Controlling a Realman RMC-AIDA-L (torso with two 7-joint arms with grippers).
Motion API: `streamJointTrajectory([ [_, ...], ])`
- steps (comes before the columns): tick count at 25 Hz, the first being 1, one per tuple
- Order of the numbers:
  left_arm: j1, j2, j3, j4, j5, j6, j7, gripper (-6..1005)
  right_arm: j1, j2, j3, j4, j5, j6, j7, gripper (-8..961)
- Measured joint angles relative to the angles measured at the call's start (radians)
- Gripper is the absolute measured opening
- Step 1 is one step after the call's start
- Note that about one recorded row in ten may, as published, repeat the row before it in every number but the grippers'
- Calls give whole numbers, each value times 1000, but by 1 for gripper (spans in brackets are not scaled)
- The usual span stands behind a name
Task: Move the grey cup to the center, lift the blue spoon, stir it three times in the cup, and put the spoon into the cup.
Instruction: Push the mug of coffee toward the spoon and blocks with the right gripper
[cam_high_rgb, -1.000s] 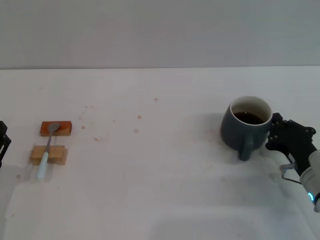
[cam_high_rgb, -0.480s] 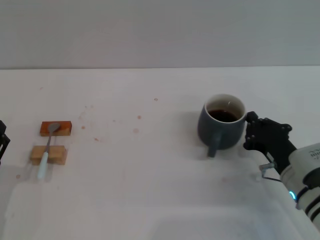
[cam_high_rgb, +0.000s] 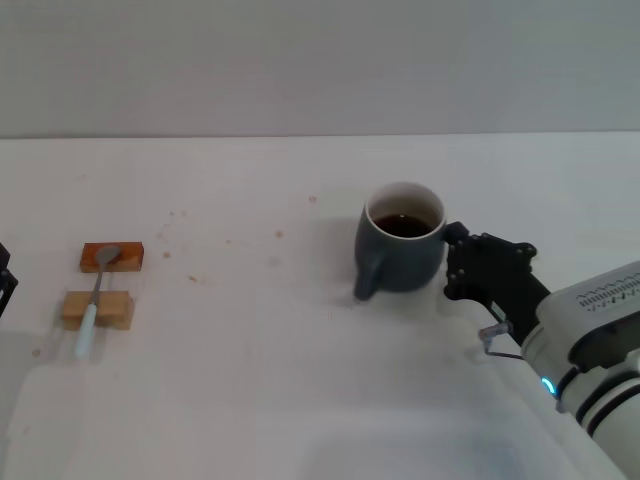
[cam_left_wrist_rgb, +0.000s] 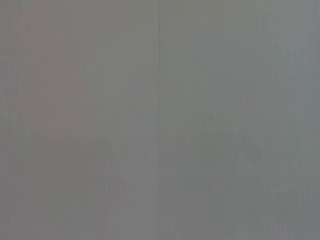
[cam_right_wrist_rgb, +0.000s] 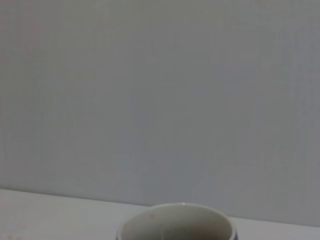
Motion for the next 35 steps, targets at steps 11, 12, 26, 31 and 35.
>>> streamJointTrajectory([
  [11, 0, 2, 0, 3, 0, 1, 2, 830, 14, 0, -12, 11, 4, 1, 0, -1],
  [12, 0, 2, 0, 3, 0, 1, 2, 830, 13, 0, -9, 5, 6, 1, 0, -1],
  [26, 0, 1, 0, 5, -2, 1, 4, 831, 35, -1, 69, -55, 12, 26, 0, -1],
  [31, 0, 1, -2, 4, -2, 1, 3, 831, 49, -2, 70, -49, 11, 57, 0, -1],
  [35, -1, 1, -4, 3, -2, 1, 3, 831, 56, -2, 63, -43, 7, 70, 2, -1],
])
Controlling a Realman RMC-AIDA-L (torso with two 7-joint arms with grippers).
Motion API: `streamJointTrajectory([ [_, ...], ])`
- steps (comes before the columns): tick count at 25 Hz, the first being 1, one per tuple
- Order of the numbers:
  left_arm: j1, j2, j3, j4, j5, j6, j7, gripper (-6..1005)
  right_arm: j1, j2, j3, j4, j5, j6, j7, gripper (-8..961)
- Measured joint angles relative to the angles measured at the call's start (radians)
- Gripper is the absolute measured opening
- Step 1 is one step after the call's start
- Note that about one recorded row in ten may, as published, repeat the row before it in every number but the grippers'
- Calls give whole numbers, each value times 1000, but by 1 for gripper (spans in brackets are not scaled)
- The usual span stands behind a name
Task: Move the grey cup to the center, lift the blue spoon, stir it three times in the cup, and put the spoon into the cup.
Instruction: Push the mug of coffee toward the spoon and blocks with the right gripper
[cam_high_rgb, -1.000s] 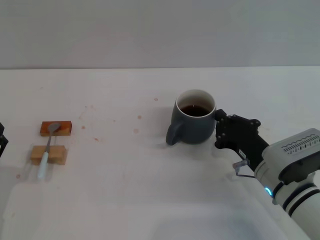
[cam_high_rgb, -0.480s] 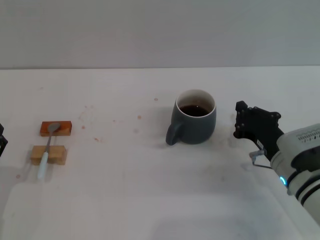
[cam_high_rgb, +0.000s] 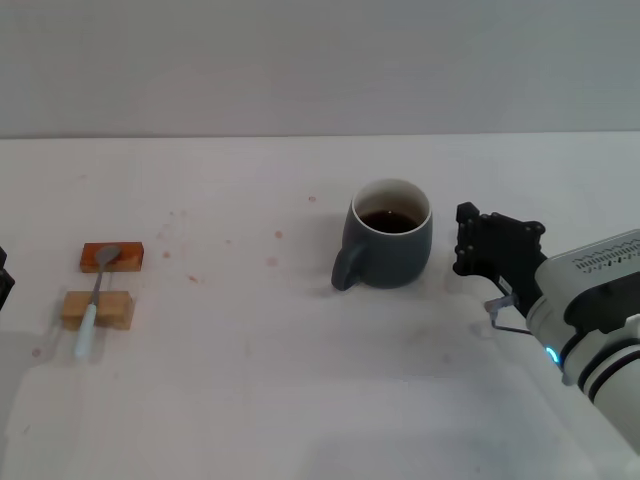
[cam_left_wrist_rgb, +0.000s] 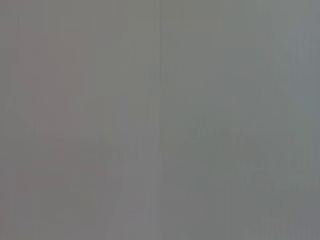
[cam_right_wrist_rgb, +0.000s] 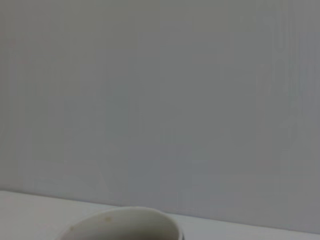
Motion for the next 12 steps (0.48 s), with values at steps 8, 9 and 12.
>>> streamJointTrajectory([
  [8, -1, 0, -1, -2, 0, 0, 0, 831, 5, 1, -6, 30, -4, 31, 1, -1],
  [9, -1, 0, -1, -2, 0, 0, 0, 831, 6, 1, -8, 34, -5, 33, 1, -1],
  [12, -1, 0, -2, 1, 0, 0, 0, 831, 9, 1, -18, 44, -5, 34, 1, -1],
])
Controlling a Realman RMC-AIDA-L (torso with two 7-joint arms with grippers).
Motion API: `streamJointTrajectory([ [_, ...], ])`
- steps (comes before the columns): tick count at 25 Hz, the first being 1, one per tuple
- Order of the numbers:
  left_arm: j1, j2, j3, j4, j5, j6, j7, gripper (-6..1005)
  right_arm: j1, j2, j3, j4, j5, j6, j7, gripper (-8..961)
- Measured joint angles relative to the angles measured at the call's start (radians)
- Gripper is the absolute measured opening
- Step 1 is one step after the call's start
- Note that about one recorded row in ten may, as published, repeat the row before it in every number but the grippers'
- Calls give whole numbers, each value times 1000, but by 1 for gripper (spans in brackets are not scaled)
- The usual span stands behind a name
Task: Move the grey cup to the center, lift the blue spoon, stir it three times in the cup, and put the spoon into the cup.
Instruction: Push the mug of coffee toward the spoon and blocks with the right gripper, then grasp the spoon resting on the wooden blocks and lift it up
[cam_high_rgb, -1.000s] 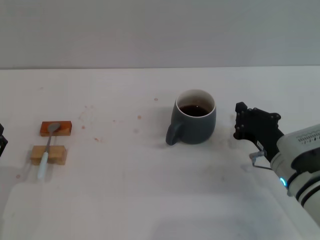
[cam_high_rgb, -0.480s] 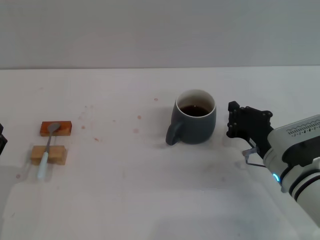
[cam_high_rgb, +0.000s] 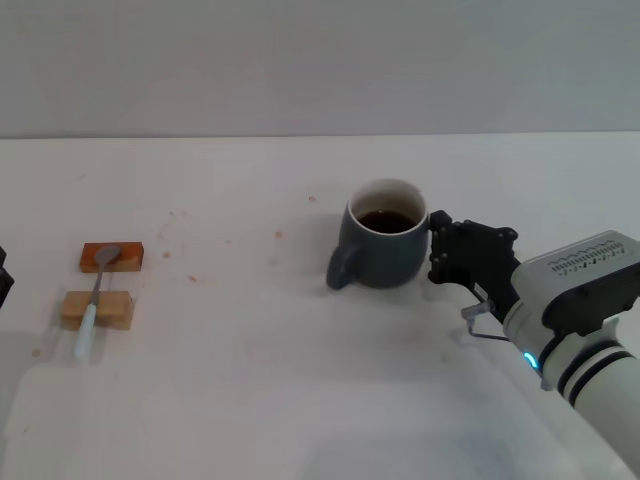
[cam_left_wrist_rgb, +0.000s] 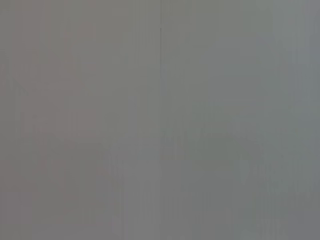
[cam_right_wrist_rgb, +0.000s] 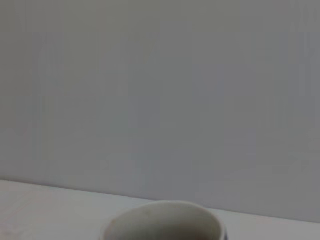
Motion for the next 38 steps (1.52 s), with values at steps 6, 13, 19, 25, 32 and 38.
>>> streamJointTrajectory([
  [6, 2, 0, -2, 0, 0, 0, 0, 831, 10, 1, -18, 26, -1, 11, 0, -1],
  [13, 2, 0, -2, 1, 0, 0, 1, 831, 23, 1, -40, 57, -1, 25, 0, -2],
  [19, 3, 0, 0, 0, 0, 0, 2, 832, 33, 1, -53, 70, -3, 25, 0, -2],
  [25, 12, 0, -1, 0, 0, 5, 2, 832, -20, 0, -64, 52, -5, -103, -7, -2],
  [32, 33, -2, 48, -6, 6, 23, 2, 832, -112, -4, -50, -37, 3, -293, -2, -2],
  [38, 38, -4, 126, -9, 3, 24, 1, 832, -177, -8, 49, -93, 10, -341, -1, -2],
])
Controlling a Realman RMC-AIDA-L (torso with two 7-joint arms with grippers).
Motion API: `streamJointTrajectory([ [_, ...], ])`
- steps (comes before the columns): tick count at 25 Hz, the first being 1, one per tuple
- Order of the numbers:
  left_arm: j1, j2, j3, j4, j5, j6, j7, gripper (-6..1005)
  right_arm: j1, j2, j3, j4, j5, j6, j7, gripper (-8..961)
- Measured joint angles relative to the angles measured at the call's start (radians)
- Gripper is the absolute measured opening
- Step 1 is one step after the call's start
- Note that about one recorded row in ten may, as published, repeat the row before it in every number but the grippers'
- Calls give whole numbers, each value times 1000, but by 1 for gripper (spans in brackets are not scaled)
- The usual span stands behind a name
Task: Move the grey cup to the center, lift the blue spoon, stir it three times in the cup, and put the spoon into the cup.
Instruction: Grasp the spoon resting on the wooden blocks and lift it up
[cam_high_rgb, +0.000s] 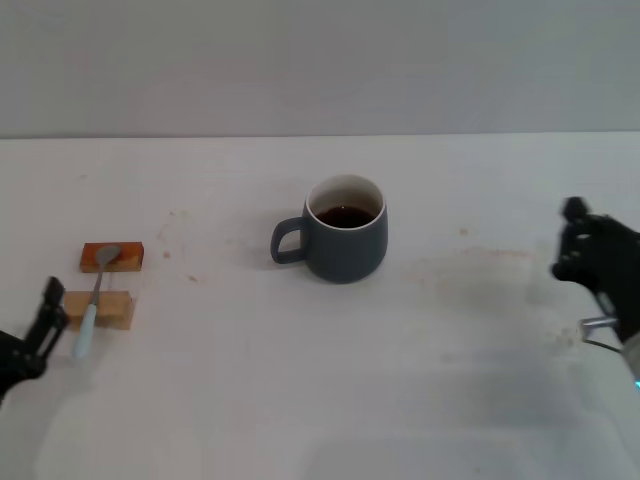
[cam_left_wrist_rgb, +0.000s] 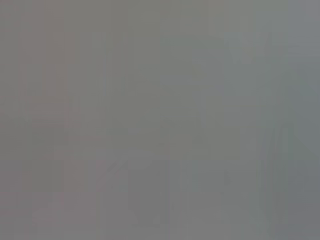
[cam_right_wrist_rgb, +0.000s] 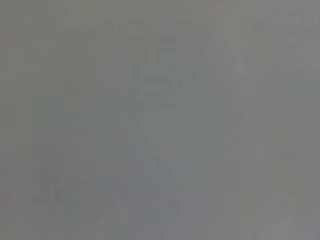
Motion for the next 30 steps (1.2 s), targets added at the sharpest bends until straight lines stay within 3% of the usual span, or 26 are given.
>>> streamJointTrajectory([
  [1, 0, 0, 0, 0, 0, 0, 0, 832, -7, 0, 12, -6, 0, -2, 0, -2],
  [2, 7, -2, 61, -2, -3, 0, 1, 832, -13, 0, 24, -13, 0, -4, 0, -2],
  [9, 41, -3, 108, -28, -4, -23, -7, 831, -27, 0, 40, -25, 1, 1, 1, -2],
  [17, 32, -3, 124, -48, -5, -148, -1, 830, -28, 0, 43, -26, 2, 1, 1, -2],
  [30, 0, -3, 128, -50, -5, -231, 6, 828, -28, -2, 56, -28, 2, 1, 1, -2],
])
